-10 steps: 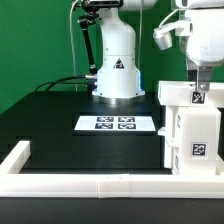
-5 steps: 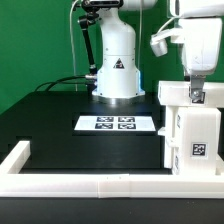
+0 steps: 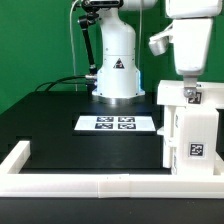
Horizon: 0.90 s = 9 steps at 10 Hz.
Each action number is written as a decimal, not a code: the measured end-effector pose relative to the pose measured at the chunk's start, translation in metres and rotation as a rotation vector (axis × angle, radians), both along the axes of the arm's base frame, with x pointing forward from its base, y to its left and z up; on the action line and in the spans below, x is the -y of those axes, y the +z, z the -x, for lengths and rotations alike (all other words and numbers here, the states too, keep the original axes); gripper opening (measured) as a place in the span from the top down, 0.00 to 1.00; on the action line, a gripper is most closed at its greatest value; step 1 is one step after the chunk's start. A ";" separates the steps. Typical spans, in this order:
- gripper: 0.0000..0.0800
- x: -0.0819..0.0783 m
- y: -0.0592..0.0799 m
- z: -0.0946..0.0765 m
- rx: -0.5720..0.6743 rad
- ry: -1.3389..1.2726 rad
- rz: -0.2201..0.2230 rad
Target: Assemble cabinet
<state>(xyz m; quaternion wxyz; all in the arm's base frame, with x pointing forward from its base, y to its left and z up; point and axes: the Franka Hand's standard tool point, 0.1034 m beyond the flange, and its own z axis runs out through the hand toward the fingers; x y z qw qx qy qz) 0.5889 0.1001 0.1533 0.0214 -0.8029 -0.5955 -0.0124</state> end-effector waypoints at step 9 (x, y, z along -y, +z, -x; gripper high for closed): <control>0.30 -0.004 0.001 -0.001 -0.032 -0.794 -0.002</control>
Offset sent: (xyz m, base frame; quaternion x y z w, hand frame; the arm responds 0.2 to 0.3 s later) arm -0.0030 0.0082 -0.0015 0.0031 0.0164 0.1851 0.9826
